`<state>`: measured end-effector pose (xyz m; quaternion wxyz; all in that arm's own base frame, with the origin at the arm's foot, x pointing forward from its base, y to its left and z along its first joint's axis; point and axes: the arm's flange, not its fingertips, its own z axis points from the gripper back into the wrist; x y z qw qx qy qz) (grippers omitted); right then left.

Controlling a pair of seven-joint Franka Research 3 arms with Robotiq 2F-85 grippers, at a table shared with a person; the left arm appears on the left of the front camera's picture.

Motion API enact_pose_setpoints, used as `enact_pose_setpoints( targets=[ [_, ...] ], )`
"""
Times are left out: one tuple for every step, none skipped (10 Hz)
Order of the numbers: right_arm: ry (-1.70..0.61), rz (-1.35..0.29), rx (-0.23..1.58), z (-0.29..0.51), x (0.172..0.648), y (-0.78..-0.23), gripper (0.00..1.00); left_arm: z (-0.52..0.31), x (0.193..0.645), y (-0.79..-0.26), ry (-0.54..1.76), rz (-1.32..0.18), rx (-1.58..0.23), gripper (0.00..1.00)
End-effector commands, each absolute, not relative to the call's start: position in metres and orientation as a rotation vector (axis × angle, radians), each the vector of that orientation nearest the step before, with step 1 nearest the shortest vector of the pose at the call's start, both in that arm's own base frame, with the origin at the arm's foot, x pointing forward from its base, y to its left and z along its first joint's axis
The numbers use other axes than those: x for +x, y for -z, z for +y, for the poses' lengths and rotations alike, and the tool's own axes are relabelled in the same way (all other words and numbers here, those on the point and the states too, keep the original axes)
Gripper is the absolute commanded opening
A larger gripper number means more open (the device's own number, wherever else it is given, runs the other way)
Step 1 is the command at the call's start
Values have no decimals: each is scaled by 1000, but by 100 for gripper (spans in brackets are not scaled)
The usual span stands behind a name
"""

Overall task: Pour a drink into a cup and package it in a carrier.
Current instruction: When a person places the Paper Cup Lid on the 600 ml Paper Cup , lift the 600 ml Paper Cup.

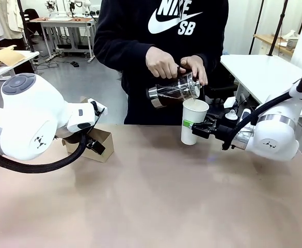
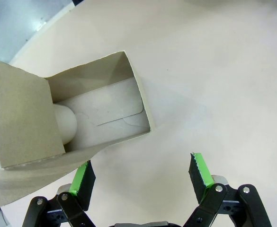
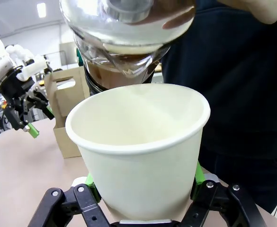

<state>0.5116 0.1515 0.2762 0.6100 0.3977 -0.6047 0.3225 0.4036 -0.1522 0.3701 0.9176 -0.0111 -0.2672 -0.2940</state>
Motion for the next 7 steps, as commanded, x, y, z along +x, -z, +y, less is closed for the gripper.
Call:
enact_pose_setpoints(
  targets=[
    [-747,-1398,914,152,510,-280,80,-152,404,-370,604,-550,-25,100],
    [-747,-1398,914,152,510,-280,80,-152,404,-370,604,-550,-25,100],
    [-747,-1398,914,152,510,-280,80,-152,404,-370,604,-550,-25,100],
    [-747,-1398,914,152,510,-280,80,-152,404,-370,604,-550,-25,100],
    [-747,-1398,914,152,510,-280,80,-152,404,-370,604,-550,-25,100],
    [-747,-1398,914,152,510,-280,80,-152,404,-370,604,-550,-25,100],
    [-747,-1398,914,152,510,-280,80,-152,404,-370,604,-550,-25,100]
  ],
)
